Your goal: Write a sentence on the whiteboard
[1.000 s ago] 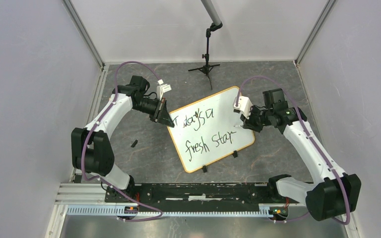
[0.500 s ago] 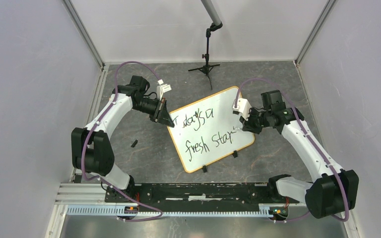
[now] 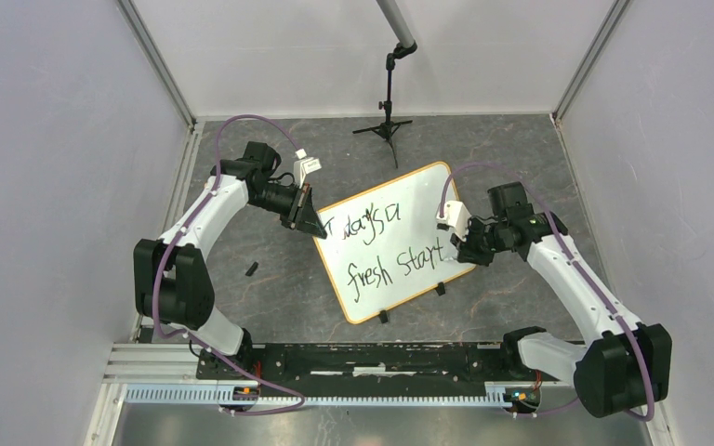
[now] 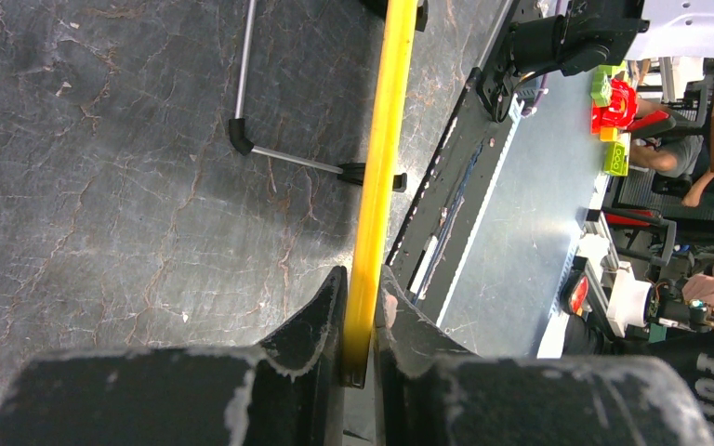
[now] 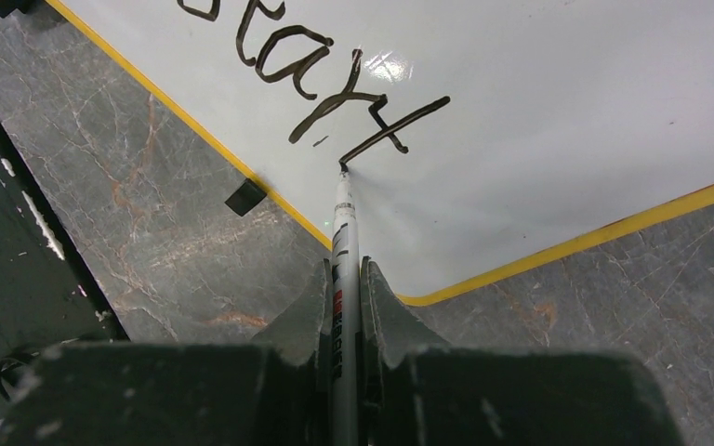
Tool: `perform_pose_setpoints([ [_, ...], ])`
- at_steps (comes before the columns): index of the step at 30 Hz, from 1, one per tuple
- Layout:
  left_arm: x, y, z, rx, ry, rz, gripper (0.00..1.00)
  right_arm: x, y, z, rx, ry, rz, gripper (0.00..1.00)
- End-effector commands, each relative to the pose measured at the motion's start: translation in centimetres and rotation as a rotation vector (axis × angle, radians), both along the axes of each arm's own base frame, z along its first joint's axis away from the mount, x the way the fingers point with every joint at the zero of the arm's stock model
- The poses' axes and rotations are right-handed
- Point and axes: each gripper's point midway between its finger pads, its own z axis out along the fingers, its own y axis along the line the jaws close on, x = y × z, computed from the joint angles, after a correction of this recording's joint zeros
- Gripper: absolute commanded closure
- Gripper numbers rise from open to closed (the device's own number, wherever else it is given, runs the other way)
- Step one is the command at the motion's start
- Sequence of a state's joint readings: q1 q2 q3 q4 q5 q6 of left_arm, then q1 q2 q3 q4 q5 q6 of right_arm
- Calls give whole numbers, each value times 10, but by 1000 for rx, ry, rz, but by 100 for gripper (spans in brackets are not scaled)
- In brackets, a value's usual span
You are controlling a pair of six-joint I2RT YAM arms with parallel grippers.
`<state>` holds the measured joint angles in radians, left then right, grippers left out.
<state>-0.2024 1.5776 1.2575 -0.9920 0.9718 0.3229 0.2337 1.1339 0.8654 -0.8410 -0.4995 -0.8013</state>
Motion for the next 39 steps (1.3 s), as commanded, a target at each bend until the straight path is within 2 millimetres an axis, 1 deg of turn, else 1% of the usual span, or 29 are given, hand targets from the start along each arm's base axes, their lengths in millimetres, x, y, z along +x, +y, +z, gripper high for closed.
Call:
perform_pose_setpoints([
  [1,16,9,-24,107,-111,-27,98,16,-7,14,-38,-89,-8,100],
  [6,16,10,-23,108,-114,-27,97,25,-7,30,-42,-127,-13,100],
  [12,16,10,-23,108,-117,-28,98,21,-3,42,-23,-130,9,100],
  [15,16,10,-22,106,-116,-27,98,20,-8,38,-48,-129,9,100],
  [21,15,10,-23,107,-115,-29,98,12,-15,20,-86,-100,12,100],
  [25,14,10,-23,107,-115,-30,98,15,-19,13,-107,-114,-7,100],
  [31,14,10,-24,108,-114,-29,97,21,-19,5,-111,-106,-26,100],
  [34,14,10,-24,110,-115,-29,98,21,-20,4,-115,-102,-24,100],
  [39,15,10,-23,108,-117,-29,97,18,-19,14,-111,-109,-5,100],
])
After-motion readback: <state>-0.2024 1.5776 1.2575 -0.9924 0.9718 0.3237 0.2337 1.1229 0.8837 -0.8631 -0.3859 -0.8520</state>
